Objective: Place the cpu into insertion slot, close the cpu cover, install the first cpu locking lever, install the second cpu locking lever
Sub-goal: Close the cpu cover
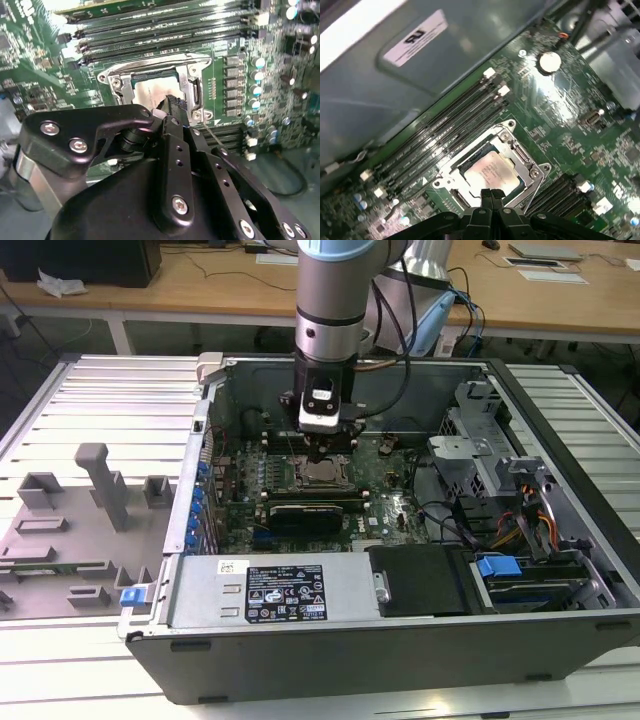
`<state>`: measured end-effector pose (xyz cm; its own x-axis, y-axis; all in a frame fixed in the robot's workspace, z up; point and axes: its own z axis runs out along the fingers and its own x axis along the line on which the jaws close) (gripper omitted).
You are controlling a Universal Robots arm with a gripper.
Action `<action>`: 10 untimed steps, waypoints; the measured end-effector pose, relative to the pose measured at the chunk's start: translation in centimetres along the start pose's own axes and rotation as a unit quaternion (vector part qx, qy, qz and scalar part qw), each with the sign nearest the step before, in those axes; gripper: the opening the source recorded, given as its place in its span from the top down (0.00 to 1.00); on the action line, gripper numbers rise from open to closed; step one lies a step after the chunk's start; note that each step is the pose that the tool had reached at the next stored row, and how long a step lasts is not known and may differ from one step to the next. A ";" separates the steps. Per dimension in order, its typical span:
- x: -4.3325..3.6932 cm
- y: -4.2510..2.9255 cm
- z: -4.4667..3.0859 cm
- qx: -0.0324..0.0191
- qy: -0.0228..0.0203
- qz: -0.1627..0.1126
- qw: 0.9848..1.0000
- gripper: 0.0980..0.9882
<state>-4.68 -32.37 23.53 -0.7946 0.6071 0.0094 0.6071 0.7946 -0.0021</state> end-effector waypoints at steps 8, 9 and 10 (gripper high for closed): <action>0.01 0.00 0.05 0.000 0.000 -0.109 0.994 0.99; 0.00 0.00 0.05 -0.002 0.001 -0.119 0.993 0.99; 0.00 0.00 0.05 -0.005 0.002 -0.130 0.992 0.99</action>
<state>-4.68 -32.37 23.48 -0.9241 0.3821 0.0120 0.3822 0.9240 0.0107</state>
